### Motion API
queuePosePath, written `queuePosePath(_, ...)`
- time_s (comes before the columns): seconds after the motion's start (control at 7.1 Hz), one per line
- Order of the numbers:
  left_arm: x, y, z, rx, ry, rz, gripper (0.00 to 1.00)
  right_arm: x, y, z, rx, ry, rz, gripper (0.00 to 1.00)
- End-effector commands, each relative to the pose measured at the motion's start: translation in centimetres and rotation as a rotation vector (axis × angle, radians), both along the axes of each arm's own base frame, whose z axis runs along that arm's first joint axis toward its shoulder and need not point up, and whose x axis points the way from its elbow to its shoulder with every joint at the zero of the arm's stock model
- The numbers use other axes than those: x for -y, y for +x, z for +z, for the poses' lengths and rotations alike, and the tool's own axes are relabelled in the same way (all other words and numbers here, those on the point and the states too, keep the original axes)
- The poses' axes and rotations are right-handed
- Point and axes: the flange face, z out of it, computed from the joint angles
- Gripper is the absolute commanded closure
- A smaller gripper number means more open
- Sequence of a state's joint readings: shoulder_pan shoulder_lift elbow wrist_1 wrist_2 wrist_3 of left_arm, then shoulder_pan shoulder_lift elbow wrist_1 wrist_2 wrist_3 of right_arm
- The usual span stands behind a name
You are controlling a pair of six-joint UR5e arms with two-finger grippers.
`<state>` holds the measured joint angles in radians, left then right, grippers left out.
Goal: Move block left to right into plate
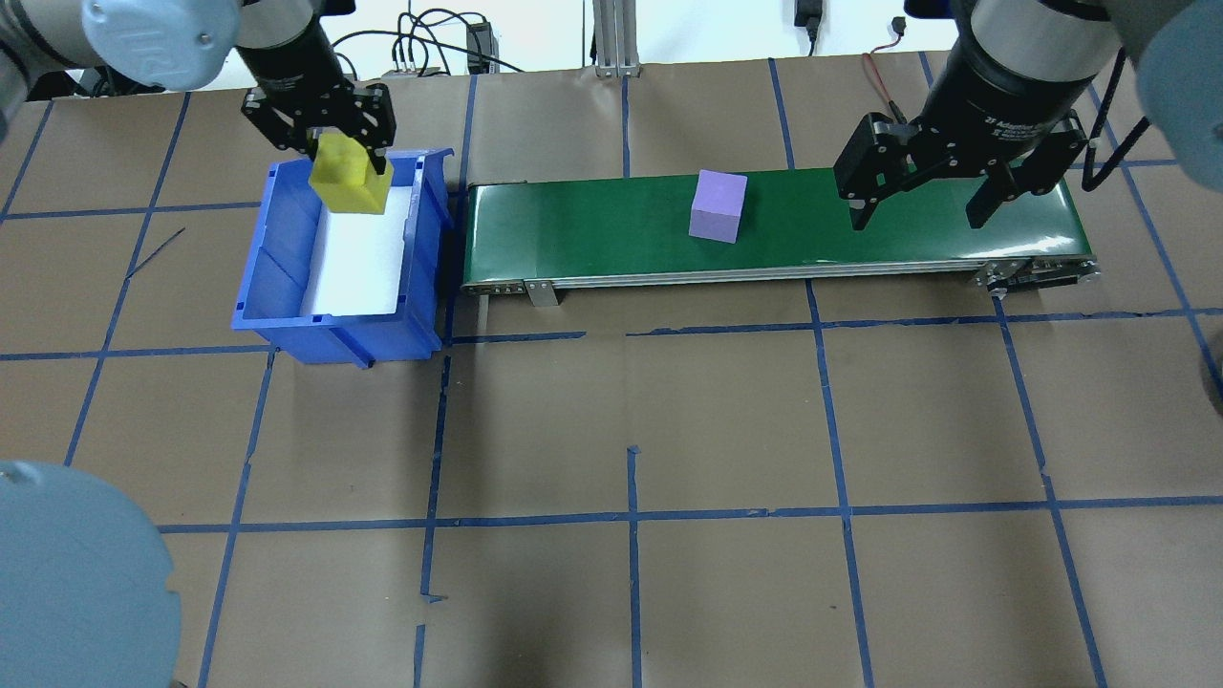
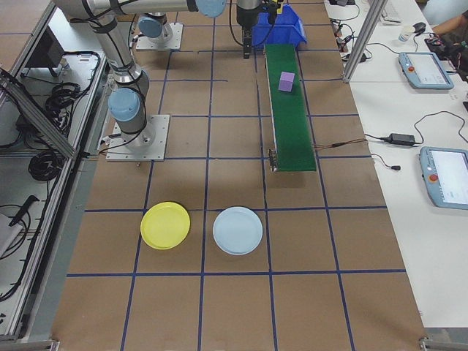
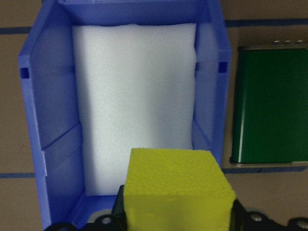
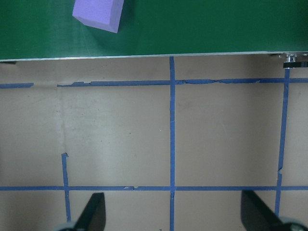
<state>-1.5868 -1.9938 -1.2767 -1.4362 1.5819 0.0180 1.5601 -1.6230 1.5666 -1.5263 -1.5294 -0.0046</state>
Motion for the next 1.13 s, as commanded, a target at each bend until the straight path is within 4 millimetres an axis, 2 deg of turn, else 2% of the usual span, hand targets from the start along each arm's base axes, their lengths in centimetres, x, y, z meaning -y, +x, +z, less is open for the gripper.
queuePosePath(0.0, 0.2, -11.2, -4.2, -0.013, -0.077, -0.040, 0.35, 0.0, 0.0, -0.1, 0.000, 0.001, 0.000, 0.00)
queuePosePath(0.14, 0.3, -11.3, -6.8, -0.007, -0.054, -0.043, 0.36, 0.0, 0.0, 0.1, 0.000, -0.002, 0.000, 0.00)
queuePosePath(0.28, 0.3, -11.2, -10.5, -0.004, -0.077, -0.047, 0.35, 0.0, 0.0, 0.0, -0.002, 0.000, 0.000, 0.00)
queuePosePath(0.42, 0.4, -11.2, -11.5, -0.004, -0.099, -0.050, 0.33, 0.0, 0.0, 0.1, 0.000, -0.002, 0.000, 0.00)
queuePosePath(0.56, 0.4, -11.2, -11.8, -0.003, -0.093, -0.047, 0.10, 0.0, 0.0, 0.0, 0.000, 0.000, 0.000, 0.00)
queuePosePath(0.7, 0.4, -11.2, -11.6, -0.005, -0.093, -0.044, 0.00, 0.0, 0.0, 0.0, 0.000, 0.000, 0.000, 0.00)
queuePosePath(0.85, 0.2, -11.2, -10.8, -0.005, -0.094, -0.039, 0.00, 0.0, 0.0, 0.0, -0.002, 0.001, 0.000, 0.00)
queuePosePath(0.99, -0.3, -11.1, -7.5, -0.011, -0.117, -0.038, 0.00, 0.0, 0.0, 0.0, -0.002, 0.000, 0.000, 0.00)
